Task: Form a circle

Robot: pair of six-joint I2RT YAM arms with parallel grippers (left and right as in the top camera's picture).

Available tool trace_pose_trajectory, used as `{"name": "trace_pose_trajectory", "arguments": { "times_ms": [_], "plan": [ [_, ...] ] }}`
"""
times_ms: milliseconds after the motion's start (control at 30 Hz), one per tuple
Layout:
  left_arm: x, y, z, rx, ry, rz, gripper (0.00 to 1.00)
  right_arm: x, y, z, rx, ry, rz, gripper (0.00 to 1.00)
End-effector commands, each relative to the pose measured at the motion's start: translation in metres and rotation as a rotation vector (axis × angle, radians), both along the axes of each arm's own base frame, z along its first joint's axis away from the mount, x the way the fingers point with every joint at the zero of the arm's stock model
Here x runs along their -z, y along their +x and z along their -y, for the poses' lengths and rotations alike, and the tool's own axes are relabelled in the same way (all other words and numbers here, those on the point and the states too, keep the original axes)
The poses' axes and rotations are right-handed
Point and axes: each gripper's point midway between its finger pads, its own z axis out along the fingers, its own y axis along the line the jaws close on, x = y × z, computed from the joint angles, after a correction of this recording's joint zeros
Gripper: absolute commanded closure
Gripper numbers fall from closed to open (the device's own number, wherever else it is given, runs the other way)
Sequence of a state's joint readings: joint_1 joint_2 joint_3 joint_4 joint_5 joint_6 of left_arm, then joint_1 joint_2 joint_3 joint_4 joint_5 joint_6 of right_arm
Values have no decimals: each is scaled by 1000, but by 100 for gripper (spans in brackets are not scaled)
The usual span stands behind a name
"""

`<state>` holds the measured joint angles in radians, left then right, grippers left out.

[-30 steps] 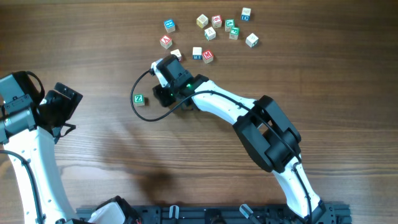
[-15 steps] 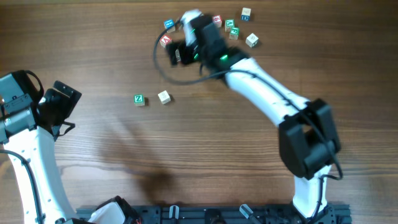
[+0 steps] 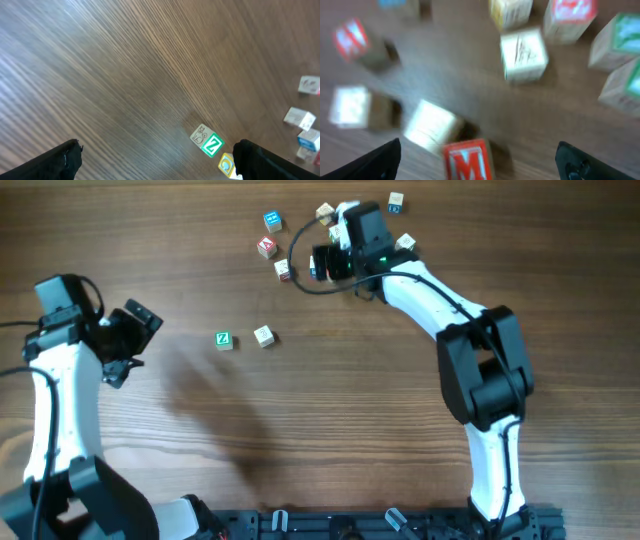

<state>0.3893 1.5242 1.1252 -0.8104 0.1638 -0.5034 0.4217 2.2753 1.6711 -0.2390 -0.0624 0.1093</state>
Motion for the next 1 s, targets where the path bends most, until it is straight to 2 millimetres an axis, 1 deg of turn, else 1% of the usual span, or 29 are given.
{"name": "trace_pose_trajectory", "arguments": {
  "times_ms": [0,33,100,133,167,200,233,267,300,333,367,433,467,500,533,567,600,667,700,767,800,967],
  "plan": [
    [8,2,-1,4,20,-20,0,40,-11,3,-157,-146,-21,6],
    [8,2,-4,-2,35,-24,0,46,-13,2,-182,-154,-22,12],
    [8,2,-5,-4,40,-24,0,50,-14,-4,-218,-139,-21,30],
    [8,2,-5,-4,41,-23,0,52,-15,-6,-225,-129,-26,40],
    [8,2,-5,-4,41,-23,0,53,-17,-7,-232,-122,-35,45],
    [8,2,-5,-4,40,-24,0,55,-21,-8,-240,-117,-50,55],
    [8,2,-5,-4,40,-24,0,57,-23,-6,-240,-121,-64,80],
    [9,-2,-3,-1,34,-40,12,50,-25,-6,-223,-110,-75,92],
    [10,-3,-1,26,34,-46,41,43,-27,-5,-202,-97,-88,96],
    [9,-3,4,89,26,-38,57,32,-30,-3,-182,-85,-100,96],
    [9,-2,10,153,14,-26,66,21,-33,-2,-170,-79,-108,96],
    [6,1,26,308,-14,14,82,-4,-42,2,-143,-62,-126,96],
    [6,0,30,378,-3,20,89,-19,-50,3,-127,-38,-150,96],
    [7,0,32,408,9,17,96,-31,-59,2,-122,-11,-177,96],
    [8,0,33,415,16,13,96,-41,-70,0,-124,20,-211,96],
    [9,2,33,420,28,11,96,-51,-84,-3,-136,61,-260,96],
    [11,5,33,425,39,11,96,-57,-97,-7,-147,96,-307,96],
    [19,12,32,434,82,15,96,-61,-124,-15,-186,161,-420,96],
    [24,16,31,438,105,15,96,-59,-136,-18,-202,175,-467,96],
    [36,23,34,453,122,17,96,-48,-153,-17,-208,155,-531,96],
    [46,26,38,461,116,14,96,-38,-164,-15,-207,133,-569,96],
    [88,26,60,524,72,-68,96,-12,-192,-20,-225,103,-635,96]
  ]
}}
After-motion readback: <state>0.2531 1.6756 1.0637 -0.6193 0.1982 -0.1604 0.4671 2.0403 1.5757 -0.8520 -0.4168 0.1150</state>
